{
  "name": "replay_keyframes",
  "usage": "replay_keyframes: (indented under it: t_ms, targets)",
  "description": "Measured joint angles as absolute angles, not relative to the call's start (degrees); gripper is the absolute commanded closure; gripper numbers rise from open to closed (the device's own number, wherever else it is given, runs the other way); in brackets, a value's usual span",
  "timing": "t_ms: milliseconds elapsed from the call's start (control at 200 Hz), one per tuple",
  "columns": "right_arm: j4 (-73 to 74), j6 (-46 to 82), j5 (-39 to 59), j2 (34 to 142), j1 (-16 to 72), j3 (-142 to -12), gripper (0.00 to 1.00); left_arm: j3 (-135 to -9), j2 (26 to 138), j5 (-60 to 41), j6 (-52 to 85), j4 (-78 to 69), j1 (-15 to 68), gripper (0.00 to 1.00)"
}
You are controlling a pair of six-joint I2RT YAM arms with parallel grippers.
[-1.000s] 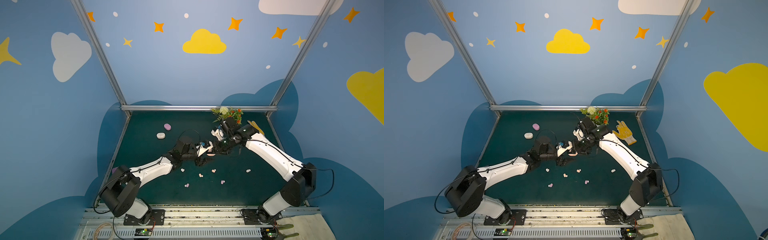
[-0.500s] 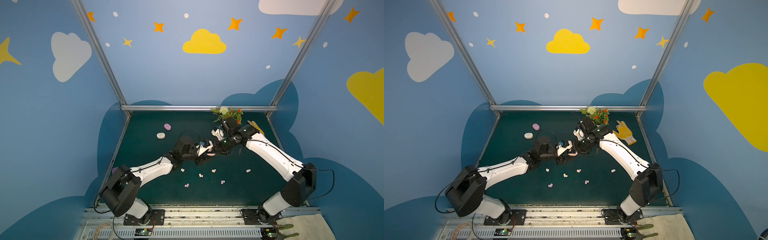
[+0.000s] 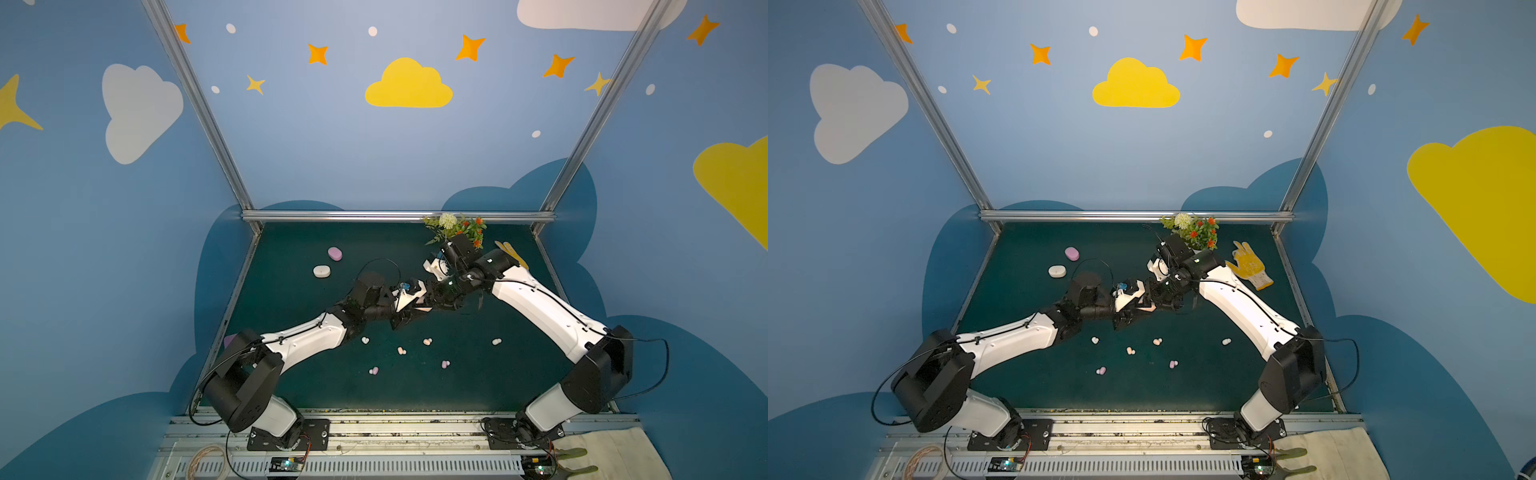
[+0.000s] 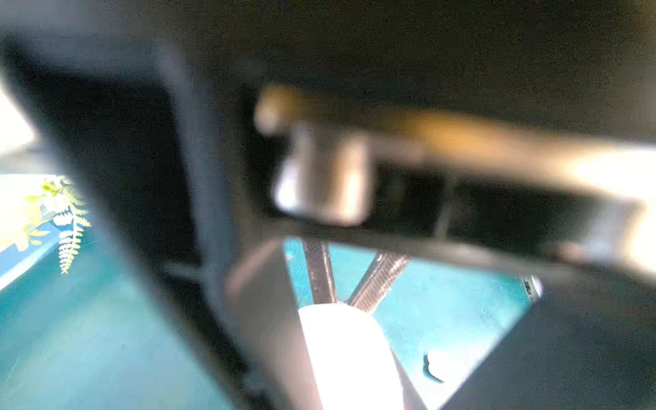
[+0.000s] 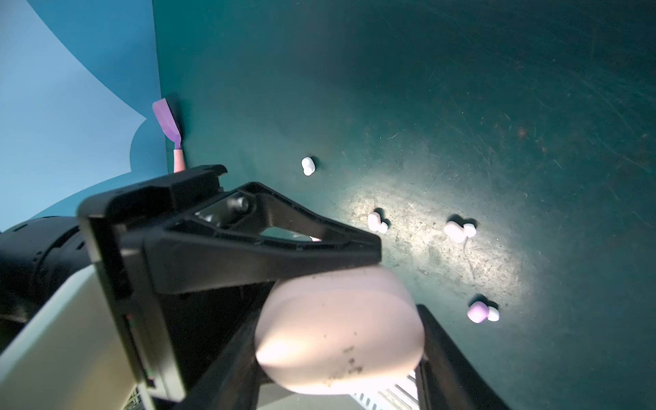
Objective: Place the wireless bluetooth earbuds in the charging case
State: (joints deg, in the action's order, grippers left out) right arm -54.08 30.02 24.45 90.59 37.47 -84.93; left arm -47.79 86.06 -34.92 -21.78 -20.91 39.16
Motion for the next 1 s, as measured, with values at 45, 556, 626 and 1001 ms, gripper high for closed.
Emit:
replay_keyframes:
  t_ms: [45, 556, 626, 1001]
  targets:
    - [-53.7, 30.3, 24.6, 90.4, 37.4, -84.5, 0.60, -47.8, 86.1, -35.1, -21.6, -20.8, 39.2, 0.52]
    - [-51.2, 32.4, 27.3, 89.1, 36.1, -82.8, 0.62, -49.5, 86.3, -35.8, -22.0, -19.3, 39.4, 0.48]
    - [-50.9, 32.4, 27.7, 89.0, 35.9, -82.6, 0.62, -49.6, 86.3, -35.8, -22.2, -18.8, 39.5, 0.47]
    - [-51.2, 32.4, 28.8, 88.4, 34.9, -82.1, 0.62, -50.9, 86.6, -36.1, -23.9, -16.8, 39.6, 0.48]
